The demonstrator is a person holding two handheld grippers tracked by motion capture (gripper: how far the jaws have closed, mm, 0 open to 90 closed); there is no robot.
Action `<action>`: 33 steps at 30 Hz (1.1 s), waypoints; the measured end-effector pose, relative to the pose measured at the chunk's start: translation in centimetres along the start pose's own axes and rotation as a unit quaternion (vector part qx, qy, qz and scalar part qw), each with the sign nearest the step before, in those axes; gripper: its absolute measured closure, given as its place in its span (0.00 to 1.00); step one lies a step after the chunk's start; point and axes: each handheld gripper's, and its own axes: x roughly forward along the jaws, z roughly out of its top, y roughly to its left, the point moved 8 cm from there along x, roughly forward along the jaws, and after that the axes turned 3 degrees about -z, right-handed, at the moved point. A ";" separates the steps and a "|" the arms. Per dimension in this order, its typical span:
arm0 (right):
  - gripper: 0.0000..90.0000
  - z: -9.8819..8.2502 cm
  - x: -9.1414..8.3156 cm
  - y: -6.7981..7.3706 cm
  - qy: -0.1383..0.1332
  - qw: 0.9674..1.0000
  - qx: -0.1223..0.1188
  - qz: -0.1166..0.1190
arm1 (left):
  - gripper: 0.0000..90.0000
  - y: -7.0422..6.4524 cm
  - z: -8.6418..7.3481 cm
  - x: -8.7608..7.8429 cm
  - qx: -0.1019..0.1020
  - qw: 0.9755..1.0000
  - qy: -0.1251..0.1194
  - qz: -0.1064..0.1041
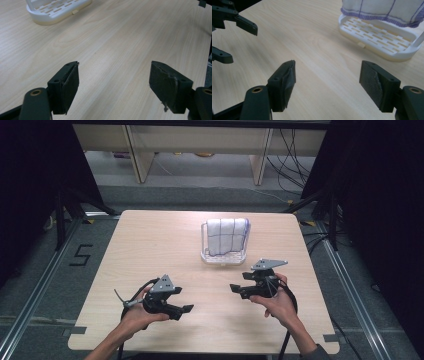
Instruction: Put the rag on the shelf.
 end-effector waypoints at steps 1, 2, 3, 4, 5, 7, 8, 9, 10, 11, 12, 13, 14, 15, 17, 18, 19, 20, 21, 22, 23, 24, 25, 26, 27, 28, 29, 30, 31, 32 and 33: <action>0.33 -0.3 -0.1 -0.1 -0.001 1.000 -0.010 -0.005 | 0.26 0.0 -0.2 0.0 0.005 1.000 0.003 -0.001; 0.33 -0.4 -0.1 0.0 0.000 1.000 -0.009 -0.007 | 0.26 -0.1 -0.4 0.1 0.005 1.000 0.004 -0.002; 0.33 -0.6 0.0 0.2 -0.001 1.000 -0.012 0.000 | 0.26 -0.2 -0.5 0.2 0.004 1.000 0.006 -0.003; 0.33 -0.8 -0.1 0.6 0.008 1.000 0.005 -0.002 | 0.26 -0.3 -1.0 0.3 0.011 1.000 0.010 -0.003; 0.32 -1.0 0.0 0.8 0.003 1.000 -0.003 0.006 | 0.25 -0.3 -1.0 0.3 0.011 1.000 0.010 -0.003; 0.32 -1.2 -0.1 1.0 0.009 1.000 0.001 0.001 | 0.25 -0.4 -1.4 0.3 0.012 1.000 0.011 -0.007; 0.32 -1.2 0.1 0.8 0.001 1.000 -0.011 0.004 | 0.25 -0.5 -1.6 0.4 0.009 1.000 0.011 -0.005; 0.32 -1.4 0.0 1.1 0.005 1.000 -0.001 0.001 | 0.25 -0.5 -1.7 0.3 0.009 1.000 0.010 -0.004; 0.32 -1.6 0.0 1.1 0.009 1.000 -0.006 0.003 | 0.25 -0.4 -1.9 0.2 0.011 1.000 0.013 -0.003; 0.32 -1.8 0.1 1.3 0.012 1.000 -0.004 0.003 | 0.25 -0.5 -1.9 0.2 0.007 1.000 0.008 -0.002; 0.32 -1.8 0.1 1.3 0.007 1.000 -0.005 0.000 | 0.25 -0.5 -2.0 0.1 0.008 1.000 0.009 -0.003; 0.32 -2.0 0.3 1.3 0.005 1.000 -0.012 0.006 | 0.25 -0.5 -2.1 0.0 0.012 1.000 0.012 -0.004; 0.32 -2.3 0.2 1.6 0.016 1.000 0.001 0.002 | 0.25 -0.6 -2.2 -0.1 0.010 1.000 0.011 0.000; 0.32 -2.4 0.2 1.4 0.014 1.000 -0.015 0.000 | 0.25 -0.7 -2.2 0.0 0.005 1.000 0.006 0.000; 0.32 -2.8 0.3 1.6 0.018 1.000 -0.011 0.000 | 0.25 -0.9 -2.3 0.0 0.007 1.000 0.006 -0.003; 0.32 -2.9 0.3 1.7 0.018 1.000 -0.011 0.002 | 0.25 -1.0 -2.5 -0.1 0.010 1.000 0.008 -0.004; 0.32 -3.2 0.3 1.8 0.018 1.000 -0.016 0.002 | 0.25 -1.1 -2.6 0.0 0.011 1.000 0.009 -0.003; 0.32 -3.3 0.3 2.0 0.018 1.000 -0.013 0.006 | 0.25 -1.2 -2.8 0.0 0.012 1.000 0.011 0.001; 0.32 -3.5 0.2 2.0 0.021 1.000 -0.014 0.003 | 0.25 -1.2 -3.0 0.0 0.023 1.000 0.018 0.004; 0.32 -3.8 0.3 2.3 0.024 1.000 -0.014 0.006 | 0.24 -1.3 -3.2 0.0 0.029 0.999 0.023 0.004; 0.31 -3.9 0.2 2.3 0.027 0.999 -0.022 0.004 | 0.24 -1.4 -3.3 0.0 0.029 0.999 0.026 0.007; 0.31 -4.0 0.3 2.5 0.025 0.999 -0.021 0.009 | 0.24 -1.7 -3.3 0.0 0.028 0.999 0.023 0.001; 0.31 -4.2 0.1 2.6 0.029 0.999 -0.025 0.006 | 0.24 -1.8 -3.3 0.0 0.026 0.999 0.020 -0.001; 0.31 -4.3 0.1 2.7 0.027 0.999 -0.025 0.008 | 0.24 -2.0 -3.4 0.0 0.027 0.999 0.022 -0.001; 0.30 -4.4 0.0 2.8 0.029 0.999 -0.025 0.009 | 0.24 -2.2 -3.4 0.0 0.028 0.999 0.020 -0.001; 0.29 -4.5 0.0 2.8 0.027 0.999 -0.033 0.006 | 0.24 -2.2 -3.5 0.0 0.030 0.999 0.021 -0.002; 0.28 -4.7 -0.1 2.9 0.029 0.999 -0.029 0.007 | 0.24 -2.4 -3.6 0.0 0.029 0.999 0.020 -0.004; 0.27 -4.8 -0.2 3.0 0.029 0.999 -0.029 0.006 | 0.24 -2.6 -3.7 0.0 0.031 0.999 0.023 -0.005; 0.26 -5.0 -0.2 3.1 0.031 0.999 -0.027 0.005 | 0.24 -2.6 -3.8 0.0 0.037 0.999 0.026 0.000; 0.25 -5.2 -0.2 3.1 0.033 0.999 -0.027 0.007 | 0.24 -2.6 -3.8 0.0 0.037 0.999 0.026 0.000; 0.25 -5.6 -0.2 3.2 0.036 0.999 -0.028 0.005 | 0.24 -2.9 -4.3 0.0 0.044 0.998 0.036 0.002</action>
